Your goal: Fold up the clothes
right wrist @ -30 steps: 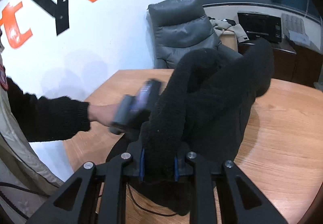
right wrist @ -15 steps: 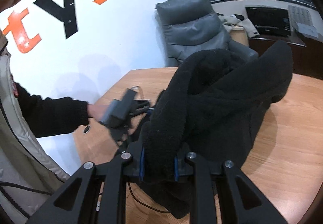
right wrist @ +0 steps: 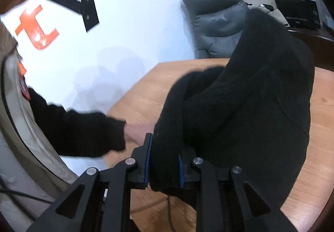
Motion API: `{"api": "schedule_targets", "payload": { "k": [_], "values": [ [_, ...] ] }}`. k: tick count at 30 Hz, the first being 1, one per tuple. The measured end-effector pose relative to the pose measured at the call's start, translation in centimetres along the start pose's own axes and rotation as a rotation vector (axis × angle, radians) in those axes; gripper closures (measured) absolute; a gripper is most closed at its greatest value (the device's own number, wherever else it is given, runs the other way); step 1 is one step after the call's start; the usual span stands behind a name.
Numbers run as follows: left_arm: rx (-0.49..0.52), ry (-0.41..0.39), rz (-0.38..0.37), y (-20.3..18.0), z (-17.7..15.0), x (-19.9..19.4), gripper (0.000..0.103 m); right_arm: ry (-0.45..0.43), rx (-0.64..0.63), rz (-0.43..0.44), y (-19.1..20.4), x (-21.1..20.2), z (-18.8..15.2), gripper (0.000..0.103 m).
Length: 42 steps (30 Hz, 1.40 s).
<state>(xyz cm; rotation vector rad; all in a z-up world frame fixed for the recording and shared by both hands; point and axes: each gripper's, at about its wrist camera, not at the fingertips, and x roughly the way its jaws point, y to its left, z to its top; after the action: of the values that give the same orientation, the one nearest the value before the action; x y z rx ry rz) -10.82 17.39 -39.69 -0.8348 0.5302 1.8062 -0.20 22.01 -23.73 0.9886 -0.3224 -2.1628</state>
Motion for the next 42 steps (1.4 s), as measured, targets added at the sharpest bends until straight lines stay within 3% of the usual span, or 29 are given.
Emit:
{"api": "schedule_targets", "payload": {
  "k": [5,8,12,17,22,26,30,32,33,34,39,42],
  "values": [
    [-0.034,-0.025,0.002,0.1,0.4,-0.3,0.0,-0.011,0.015,-0.007,-0.5,-0.8,-0.2,0.085],
    [-0.034,-0.016,-0.001,1.0,-0.4,-2.6,0.001,0.0,0.015,-0.032,-0.9,-0.2,-0.8,0.086],
    [-0.076,0.024,0.035,2.7,-3.6,-10.1,0.001,0.052,-0.025,-0.041,-0.2,1.5,-1.2,0.086],
    [-0.202,0.046,0.129,3.8,-7.3,-24.4,0.001,0.18,-0.084,-0.04,0.6,6.4,-1.7,0.086],
    [-0.356,-0.067,0.204,4.3,-4.7,-37.1,0.0,0.294,-0.141,-0.072,1.1,10.5,-2.9,0.086],
    [-0.388,-0.165,0.204,4.7,-1.0,-40.8,0.0,0.346,-0.213,-0.117,2.2,12.0,-3.2,0.085],
    [-0.383,-0.283,0.085,4.0,3.6,-39.3,0.0,0.398,-0.285,-0.162,3.2,13.5,-3.5,0.078],
    [-0.357,-0.297,0.006,4.1,6.0,-36.2,0.0,0.414,-0.318,-0.178,4.0,13.9,-3.6,0.057],
    [-0.341,-0.293,-0.031,4.0,7.3,-34.6,0.0,0.399,-0.328,-0.168,4.7,13.1,-3.6,0.051],
    [-0.322,-0.283,-0.055,4.2,8.3,-32.7,0.0,0.379,-0.335,-0.15,5.5,12.2,-3.5,0.045],
    [-0.256,-0.155,-0.169,3.4,12.9,-21.7,0.0,0.235,-0.286,-0.007,7.7,5.5,-3.2,0.035],
    [-0.184,-0.047,-0.223,1.8,13.3,-14.5,0.0,0.208,-0.224,-0.012,6.5,1.8,-3.6,0.033]
  ]
}}
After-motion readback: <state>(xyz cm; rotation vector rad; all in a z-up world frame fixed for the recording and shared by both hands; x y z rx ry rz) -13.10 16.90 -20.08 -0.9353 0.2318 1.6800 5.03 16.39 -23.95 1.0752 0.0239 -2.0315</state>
